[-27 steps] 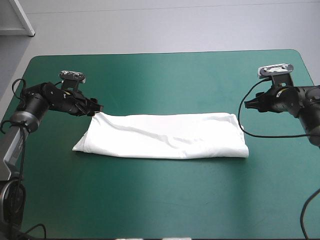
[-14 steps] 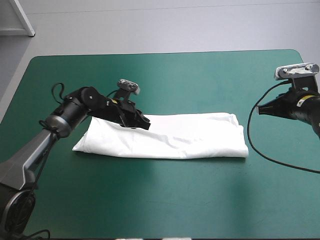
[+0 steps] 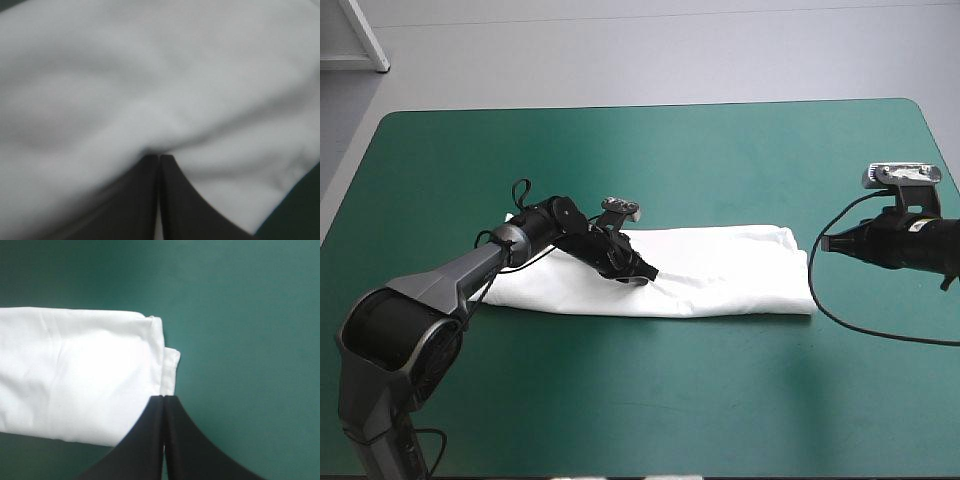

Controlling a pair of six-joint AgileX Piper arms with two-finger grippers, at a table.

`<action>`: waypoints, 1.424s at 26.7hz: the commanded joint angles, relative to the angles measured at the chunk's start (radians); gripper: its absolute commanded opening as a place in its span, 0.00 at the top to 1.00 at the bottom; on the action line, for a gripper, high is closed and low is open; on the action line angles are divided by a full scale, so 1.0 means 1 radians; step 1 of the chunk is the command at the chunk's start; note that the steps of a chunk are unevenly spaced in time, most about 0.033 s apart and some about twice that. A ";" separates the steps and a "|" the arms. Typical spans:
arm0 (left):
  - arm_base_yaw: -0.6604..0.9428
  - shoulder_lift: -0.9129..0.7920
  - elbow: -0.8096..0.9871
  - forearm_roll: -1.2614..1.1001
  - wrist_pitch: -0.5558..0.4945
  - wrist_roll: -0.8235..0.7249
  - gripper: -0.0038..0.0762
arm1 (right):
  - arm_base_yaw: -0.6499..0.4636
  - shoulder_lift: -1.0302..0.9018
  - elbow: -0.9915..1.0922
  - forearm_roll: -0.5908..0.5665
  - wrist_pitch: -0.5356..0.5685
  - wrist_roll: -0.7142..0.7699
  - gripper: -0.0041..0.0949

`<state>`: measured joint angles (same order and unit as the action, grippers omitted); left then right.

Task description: Fold the cloth

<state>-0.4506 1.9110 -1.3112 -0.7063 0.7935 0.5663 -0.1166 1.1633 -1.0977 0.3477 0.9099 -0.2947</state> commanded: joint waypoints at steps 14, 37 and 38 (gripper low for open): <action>-0.004 -0.007 -0.023 -0.039 0.008 0.001 0.93 | -0.079 0.424 0.002 0.366 -0.004 -0.349 0.35; -0.004 -0.007 -0.023 -0.024 0.007 -0.001 0.93 | 0.032 0.583 0.002 0.435 -0.005 -0.408 0.38; -0.004 -0.007 -0.023 -0.024 0.009 -0.001 0.93 | 0.043 0.588 0.002 0.425 -0.002 -0.409 0.40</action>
<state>-0.4476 1.9285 -1.3205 -0.7401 0.8007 0.5672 -0.1026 1.7568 -1.0873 0.7995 0.8744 -0.7184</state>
